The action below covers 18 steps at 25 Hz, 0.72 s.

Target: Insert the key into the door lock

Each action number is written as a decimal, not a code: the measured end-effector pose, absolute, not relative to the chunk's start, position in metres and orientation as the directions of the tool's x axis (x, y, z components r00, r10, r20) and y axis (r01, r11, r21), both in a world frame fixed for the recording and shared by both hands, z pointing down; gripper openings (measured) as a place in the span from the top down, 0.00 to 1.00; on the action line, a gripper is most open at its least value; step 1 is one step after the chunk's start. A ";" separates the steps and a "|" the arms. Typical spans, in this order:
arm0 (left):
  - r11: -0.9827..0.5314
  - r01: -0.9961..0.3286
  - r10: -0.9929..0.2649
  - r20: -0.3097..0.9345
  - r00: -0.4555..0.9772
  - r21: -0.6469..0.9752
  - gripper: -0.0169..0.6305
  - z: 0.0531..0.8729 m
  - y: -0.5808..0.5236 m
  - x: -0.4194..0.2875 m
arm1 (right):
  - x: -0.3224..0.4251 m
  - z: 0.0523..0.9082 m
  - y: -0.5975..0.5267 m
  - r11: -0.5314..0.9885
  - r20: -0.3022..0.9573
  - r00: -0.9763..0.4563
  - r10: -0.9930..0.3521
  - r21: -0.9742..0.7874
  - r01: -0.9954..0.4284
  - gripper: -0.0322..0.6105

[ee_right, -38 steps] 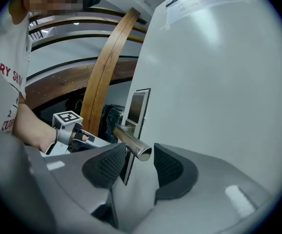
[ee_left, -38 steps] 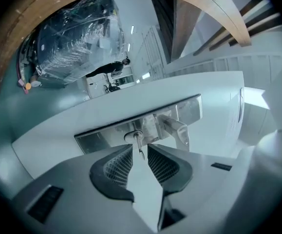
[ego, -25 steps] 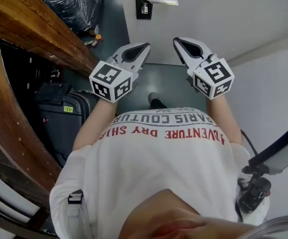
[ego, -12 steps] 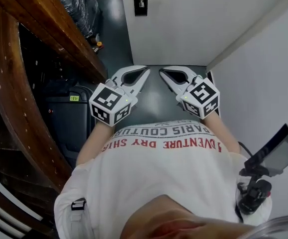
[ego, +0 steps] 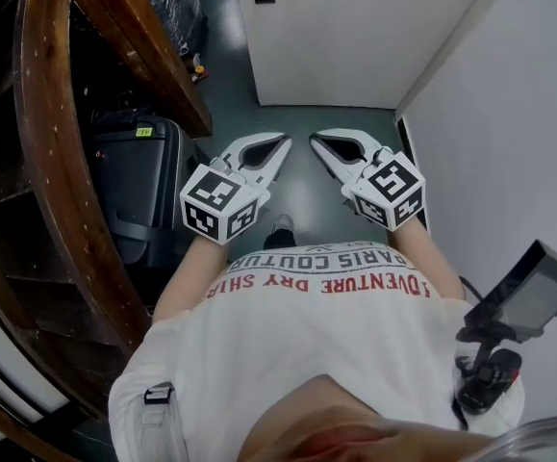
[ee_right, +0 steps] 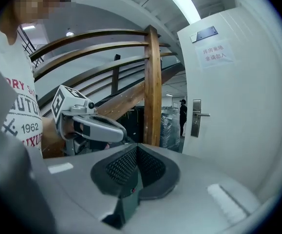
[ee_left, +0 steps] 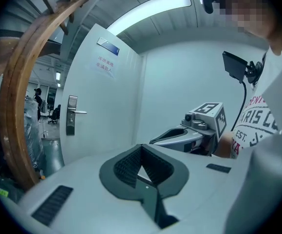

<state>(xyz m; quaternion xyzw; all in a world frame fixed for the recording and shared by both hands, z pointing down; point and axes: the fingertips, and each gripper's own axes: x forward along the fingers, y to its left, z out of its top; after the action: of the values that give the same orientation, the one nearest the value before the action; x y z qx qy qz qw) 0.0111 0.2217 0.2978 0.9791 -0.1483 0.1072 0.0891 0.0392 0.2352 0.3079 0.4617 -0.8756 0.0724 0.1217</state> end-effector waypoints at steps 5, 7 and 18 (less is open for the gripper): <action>-0.946 -0.281 -0.238 0.242 0.941 0.160 0.97 0.302 0.363 -0.001 | 0.028 0.313 0.370 0.545 0.294 -0.524 -0.799 -0.015 -0.838 0.95; -0.946 -0.281 -0.241 0.232 0.943 0.162 0.97 0.293 0.402 -0.008 | 0.022 0.303 0.408 0.544 0.289 -0.523 -0.802 -0.007 -0.839 0.95; -0.950 -0.293 -0.266 0.208 0.941 0.110 0.97 0.251 0.522 -0.039 | -0.010 0.258 0.527 0.538 0.217 -0.524 -0.824 0.009 -0.843 0.95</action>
<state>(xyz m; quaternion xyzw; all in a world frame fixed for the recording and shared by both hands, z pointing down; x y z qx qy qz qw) -0.0387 0.5220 0.2507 0.9827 -0.1423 0.0956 0.0697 -0.0099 0.5274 0.2582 0.4780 -0.8715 0.0486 0.0980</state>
